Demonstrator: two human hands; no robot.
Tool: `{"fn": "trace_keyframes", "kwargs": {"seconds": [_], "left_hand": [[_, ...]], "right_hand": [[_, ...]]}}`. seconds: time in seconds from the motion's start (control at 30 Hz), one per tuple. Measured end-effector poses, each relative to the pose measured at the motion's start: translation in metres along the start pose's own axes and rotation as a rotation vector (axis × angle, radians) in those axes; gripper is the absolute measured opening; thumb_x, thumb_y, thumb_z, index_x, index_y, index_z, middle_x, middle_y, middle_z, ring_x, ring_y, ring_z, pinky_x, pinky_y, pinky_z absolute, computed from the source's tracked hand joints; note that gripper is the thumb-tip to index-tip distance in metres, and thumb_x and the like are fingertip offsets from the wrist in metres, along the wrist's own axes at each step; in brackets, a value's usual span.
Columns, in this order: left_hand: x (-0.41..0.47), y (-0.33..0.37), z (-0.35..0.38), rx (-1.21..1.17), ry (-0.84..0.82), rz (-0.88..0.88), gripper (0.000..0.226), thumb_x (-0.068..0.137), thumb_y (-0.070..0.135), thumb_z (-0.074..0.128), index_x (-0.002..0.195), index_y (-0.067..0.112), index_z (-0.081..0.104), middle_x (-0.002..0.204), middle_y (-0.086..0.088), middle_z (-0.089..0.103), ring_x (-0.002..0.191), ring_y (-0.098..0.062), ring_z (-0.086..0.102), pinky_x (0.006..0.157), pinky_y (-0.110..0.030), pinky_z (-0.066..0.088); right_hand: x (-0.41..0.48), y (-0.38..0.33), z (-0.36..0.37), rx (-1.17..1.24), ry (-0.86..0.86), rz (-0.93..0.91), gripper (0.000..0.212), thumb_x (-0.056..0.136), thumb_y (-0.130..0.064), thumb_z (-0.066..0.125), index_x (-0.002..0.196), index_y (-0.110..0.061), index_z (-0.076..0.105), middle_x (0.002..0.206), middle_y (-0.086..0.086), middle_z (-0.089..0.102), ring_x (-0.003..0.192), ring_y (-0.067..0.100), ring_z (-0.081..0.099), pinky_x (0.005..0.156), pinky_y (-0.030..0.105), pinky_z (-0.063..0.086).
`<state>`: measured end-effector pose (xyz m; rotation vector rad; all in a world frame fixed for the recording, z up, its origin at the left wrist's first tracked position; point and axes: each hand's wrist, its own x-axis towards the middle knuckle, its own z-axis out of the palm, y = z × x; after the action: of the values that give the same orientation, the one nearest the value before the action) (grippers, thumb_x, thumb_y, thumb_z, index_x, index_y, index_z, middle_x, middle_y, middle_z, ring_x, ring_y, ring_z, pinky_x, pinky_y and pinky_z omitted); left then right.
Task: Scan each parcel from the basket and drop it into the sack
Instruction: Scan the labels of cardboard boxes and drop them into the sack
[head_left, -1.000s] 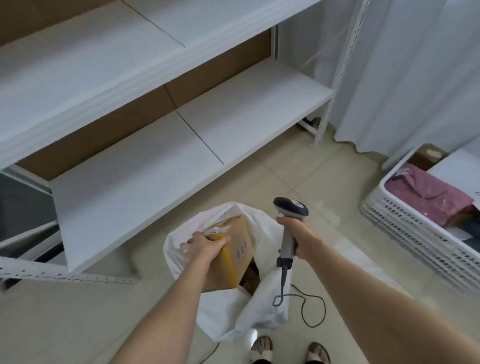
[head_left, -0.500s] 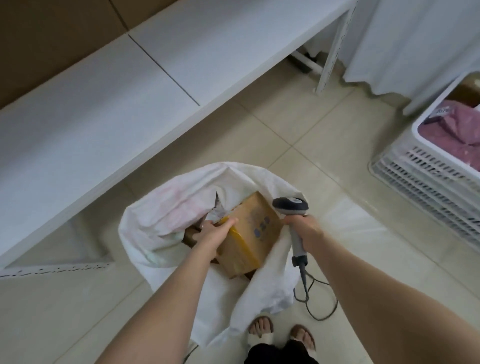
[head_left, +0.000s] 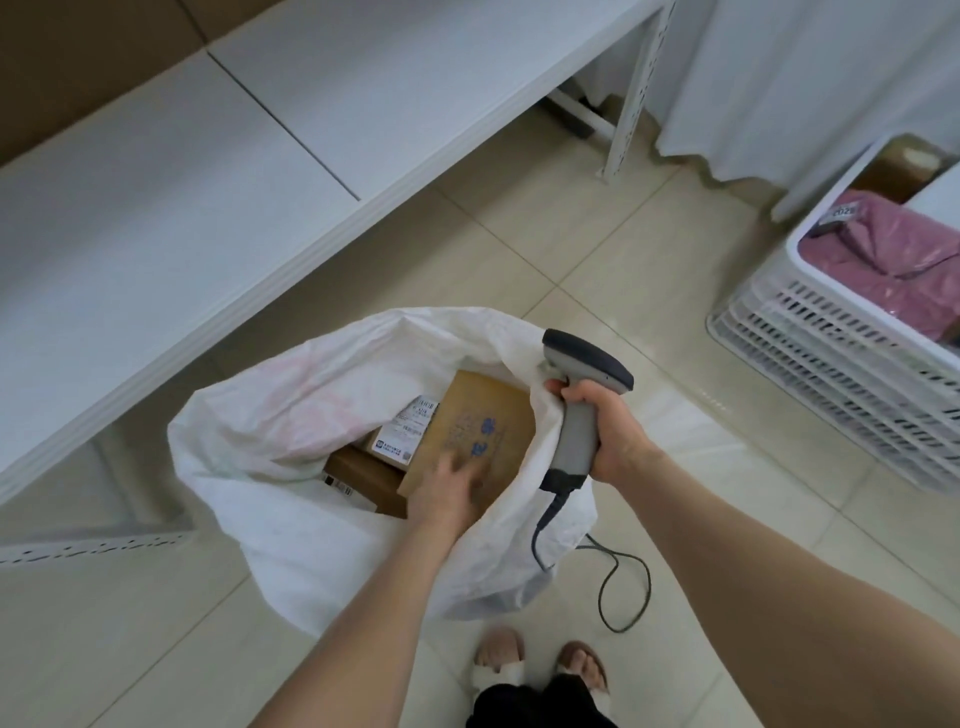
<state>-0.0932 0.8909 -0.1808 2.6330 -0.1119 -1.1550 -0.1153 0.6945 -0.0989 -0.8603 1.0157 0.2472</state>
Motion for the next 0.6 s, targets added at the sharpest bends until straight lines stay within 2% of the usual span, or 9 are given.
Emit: {"fn": "trace_keyframes", "kwargs": {"seconds": [0.07, 0.17, 0.23, 0.3, 0.47, 0.6], "left_hand": [[0.001, 0.008, 0.003, 0.016, -0.272, 0.069, 0.062, 0.095, 0.043, 0.048, 0.151, 0.032, 0.022, 0.157, 0.003, 0.022, 0.141, -0.026, 0.027, 0.113, -0.041, 0.029], [0.021, 0.024, 0.008, 0.06, -0.345, 0.086, 0.053, 0.101, 0.023, 0.039, 0.151, 0.029, 0.023, 0.161, 0.001, 0.004, 0.147, -0.028, 0.009, 0.119, -0.044, 0.016], [0.027, 0.032, 0.006, 0.105, -0.321, 0.069, 0.062, 0.096, 0.002, 0.035, 0.15, 0.031, 0.026, 0.161, 0.001, 0.002, 0.146, -0.028, 0.014, 0.117, -0.04, 0.022], [0.024, 0.036, 0.003, 0.094, -0.317, 0.037, 0.066, 0.093, -0.006, 0.029, 0.15, 0.027, 0.028, 0.16, -0.002, 0.013, 0.143, -0.027, 0.023, 0.115, -0.037, 0.028], [-0.01, 0.052, -0.028, 0.063, -0.173, 0.049, 0.05, 0.095, 0.001, 0.035, 0.14, 0.018, 0.046, 0.147, -0.009, 0.041, 0.13, -0.028, 0.043, 0.107, -0.035, 0.038], [-0.048, 0.08, -0.081, 0.034, -0.054, 0.034, 0.047, 0.094, -0.001, 0.036, 0.136, 0.016, 0.049, 0.144, -0.008, 0.045, 0.13, -0.026, 0.044, 0.107, -0.035, 0.038]], "right_hand": [[0.004, -0.001, -0.002, 0.006, -0.013, 0.002, 0.017, 0.089, -0.012, 0.054, 0.081, -0.013, 0.068, 0.074, 0.004, 0.065, 0.068, 0.019, 0.059, 0.065, 0.032, 0.05], [0.013, 0.003, -0.013, -0.008, -0.007, -0.004, 0.016, 0.089, -0.011, 0.055, 0.082, -0.013, 0.069, 0.075, 0.004, 0.066, 0.068, 0.019, 0.059, 0.063, 0.031, 0.051], [0.016, 0.007, -0.024, -0.026, 0.021, -0.009, 0.014, 0.088, -0.011, 0.057, 0.083, -0.014, 0.07, 0.078, 0.005, 0.067, 0.071, 0.021, 0.061, 0.065, 0.032, 0.052], [0.013, 0.007, -0.033, -0.064, 0.054, -0.022, 0.011, 0.086, -0.01, 0.06, 0.084, -0.014, 0.07, 0.085, 0.006, 0.067, 0.076, 0.022, 0.062, 0.067, 0.032, 0.052], [-0.02, -0.008, -0.038, -0.173, 0.14, -0.056, 0.007, 0.086, -0.004, 0.061, 0.092, -0.008, 0.06, 0.089, 0.013, 0.059, 0.076, 0.024, 0.057, 0.072, 0.039, 0.051], [-0.068, -0.029, -0.039, -0.142, 0.133, -0.091, 0.014, 0.086, 0.001, 0.059, 0.097, -0.007, 0.058, 0.088, 0.012, 0.053, 0.077, 0.023, 0.052, 0.067, 0.036, 0.048]]}}
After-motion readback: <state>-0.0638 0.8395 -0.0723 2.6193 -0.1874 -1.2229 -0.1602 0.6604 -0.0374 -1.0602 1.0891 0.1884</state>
